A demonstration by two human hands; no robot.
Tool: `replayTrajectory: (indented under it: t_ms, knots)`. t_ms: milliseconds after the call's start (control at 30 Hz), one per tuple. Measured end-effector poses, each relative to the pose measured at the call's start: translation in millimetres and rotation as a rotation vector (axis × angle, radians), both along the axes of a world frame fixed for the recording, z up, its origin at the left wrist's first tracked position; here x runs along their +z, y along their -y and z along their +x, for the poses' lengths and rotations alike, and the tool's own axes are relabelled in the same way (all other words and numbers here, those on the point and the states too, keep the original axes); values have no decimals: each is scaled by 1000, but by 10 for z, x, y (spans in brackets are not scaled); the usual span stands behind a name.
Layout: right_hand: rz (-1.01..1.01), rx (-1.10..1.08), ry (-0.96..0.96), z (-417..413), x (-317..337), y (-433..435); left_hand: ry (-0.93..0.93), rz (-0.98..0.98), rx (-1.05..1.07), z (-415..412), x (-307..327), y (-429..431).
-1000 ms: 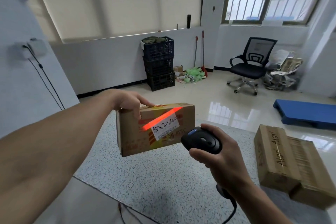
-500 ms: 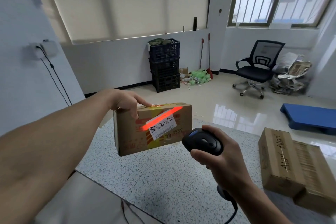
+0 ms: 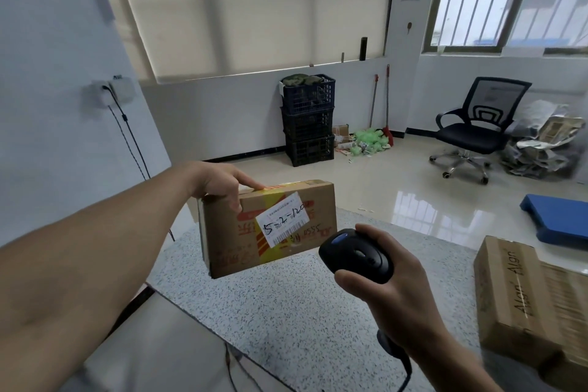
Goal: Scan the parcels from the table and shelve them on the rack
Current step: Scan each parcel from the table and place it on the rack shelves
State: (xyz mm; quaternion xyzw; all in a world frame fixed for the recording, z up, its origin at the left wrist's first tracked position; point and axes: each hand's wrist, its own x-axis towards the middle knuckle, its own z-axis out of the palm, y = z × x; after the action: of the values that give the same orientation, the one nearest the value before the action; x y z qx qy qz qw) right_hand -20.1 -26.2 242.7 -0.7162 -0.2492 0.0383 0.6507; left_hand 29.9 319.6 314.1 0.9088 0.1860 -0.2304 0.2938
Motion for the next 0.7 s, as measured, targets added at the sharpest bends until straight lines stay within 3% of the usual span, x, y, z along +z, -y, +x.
replayTrajectory:
  t_ms: [700]
  knots:
    - [43, 135, 27, -195, 59, 101, 31, -19, 113, -480, 120, 38]
